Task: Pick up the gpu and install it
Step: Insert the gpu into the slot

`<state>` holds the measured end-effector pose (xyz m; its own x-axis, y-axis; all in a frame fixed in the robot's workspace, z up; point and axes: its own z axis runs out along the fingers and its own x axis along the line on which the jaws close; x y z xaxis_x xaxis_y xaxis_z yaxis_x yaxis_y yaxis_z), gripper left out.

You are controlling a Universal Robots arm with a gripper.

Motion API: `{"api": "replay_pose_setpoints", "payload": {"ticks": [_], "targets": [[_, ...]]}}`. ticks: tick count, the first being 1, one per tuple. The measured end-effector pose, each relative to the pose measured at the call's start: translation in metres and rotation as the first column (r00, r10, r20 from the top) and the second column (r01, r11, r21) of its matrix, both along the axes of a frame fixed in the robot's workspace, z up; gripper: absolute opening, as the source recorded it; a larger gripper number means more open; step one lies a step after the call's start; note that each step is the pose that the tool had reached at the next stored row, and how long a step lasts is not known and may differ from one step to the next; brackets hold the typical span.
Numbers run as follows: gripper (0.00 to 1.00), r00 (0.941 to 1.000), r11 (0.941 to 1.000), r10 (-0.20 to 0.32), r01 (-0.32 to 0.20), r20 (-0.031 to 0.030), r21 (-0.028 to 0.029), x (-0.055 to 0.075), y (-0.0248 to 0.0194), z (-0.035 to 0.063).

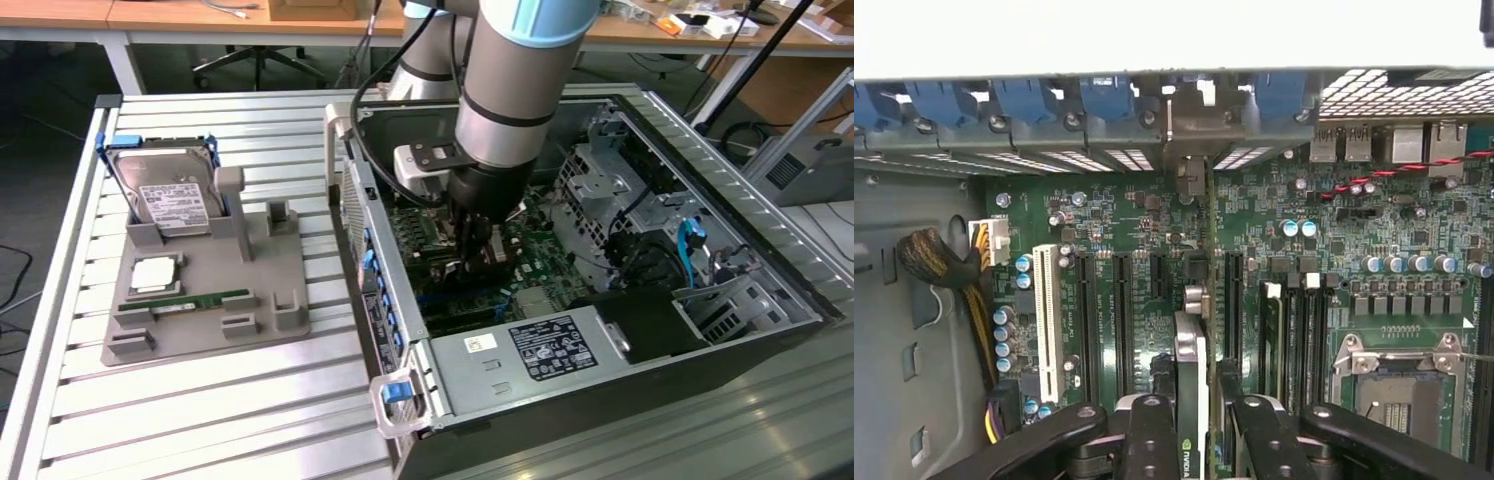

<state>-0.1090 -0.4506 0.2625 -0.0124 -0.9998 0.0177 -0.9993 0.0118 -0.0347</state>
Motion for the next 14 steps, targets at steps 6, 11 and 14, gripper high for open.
{"api": "replay_pose_setpoints", "payload": {"ticks": [6, 11, 14], "targets": [[0.27, 1.0, 1.0, 0.0, 0.0, 0.0003, 0.0005, 0.0, 0.0001, -0.0008], [0.28, 1.0, 1.0, 0.0, 0.0, 0.0009, 0.0016, 0.0001, 0.0002, -0.0011], [0.34, 1.0, 1.0, 0.0, 0.0, 0.0003, 0.0005, 0.0, 0.0001, -0.0008]]}}
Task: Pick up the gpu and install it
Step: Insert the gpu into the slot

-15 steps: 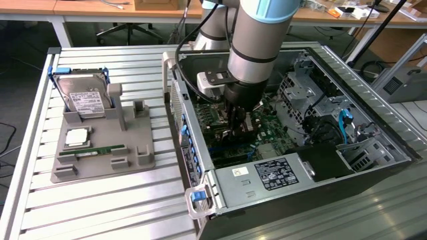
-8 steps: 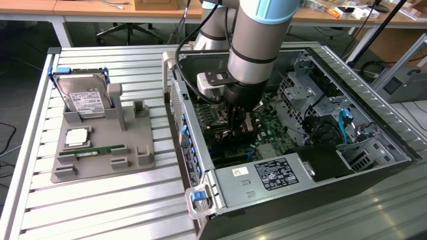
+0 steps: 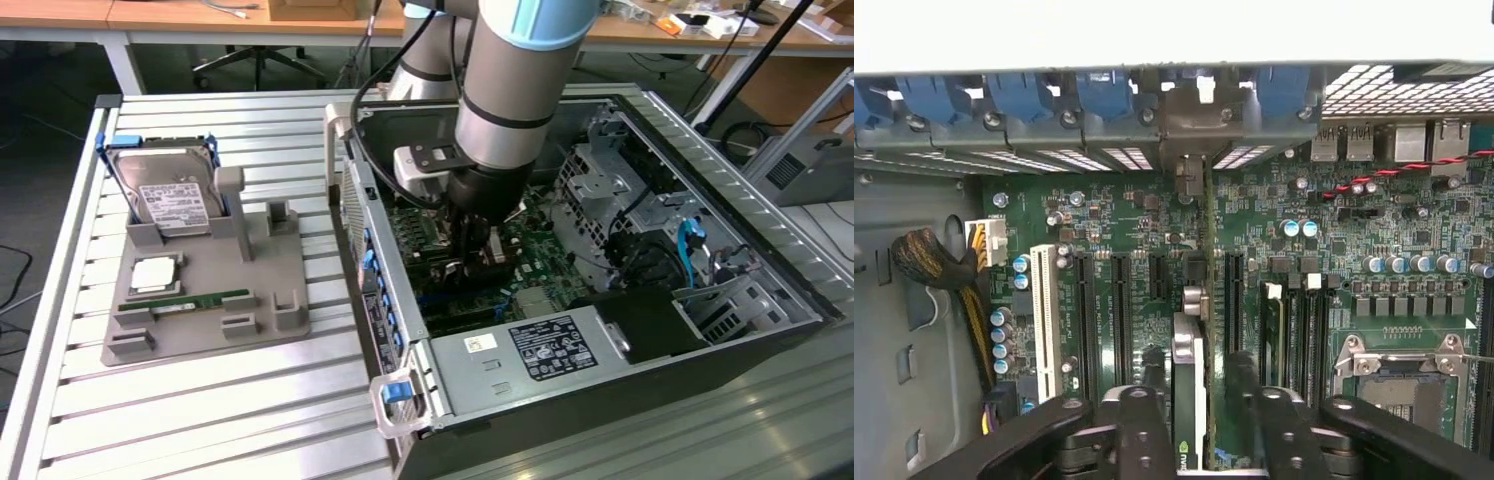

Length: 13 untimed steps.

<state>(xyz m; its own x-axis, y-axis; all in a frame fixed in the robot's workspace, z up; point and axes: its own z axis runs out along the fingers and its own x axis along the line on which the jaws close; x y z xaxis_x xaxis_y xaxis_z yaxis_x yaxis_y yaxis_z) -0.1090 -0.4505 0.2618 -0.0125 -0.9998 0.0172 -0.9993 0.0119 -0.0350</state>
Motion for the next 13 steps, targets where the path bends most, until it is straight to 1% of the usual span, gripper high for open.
{"api": "replay_pose_setpoints", "payload": {"ticks": [1, 3, 5, 7, 11, 13], "targets": [[0.4, 1.0, 1.0, 0.0, 0.0, 0.0001, 0.0, 0.0, 0.0, 0.0], [0.4, 1.0, 1.0, 0.0, 0.0, 0.0, -0.0024, 0.0, 0.0, 0.0007], [0.4, 1.0, 1.0, 0.0, 0.0, 0.0002, -0.0073, 0.0, 0.0, 0.0034], [0.4, 1.0, 0.9999, 0.0, 0.0, 0.0002, -0.0108, 0.0, 0.0004, 0.0087], [0.4, 1.0, 0.9999, 0.0, 0.0, 0.0003, -0.0142, 0.0, 0.001, 0.018], [0.39, 1.0, 0.9999, 0.0, 0.0, 0.0004, -0.0167, 0.0, 0.0012, 0.0266]]}}
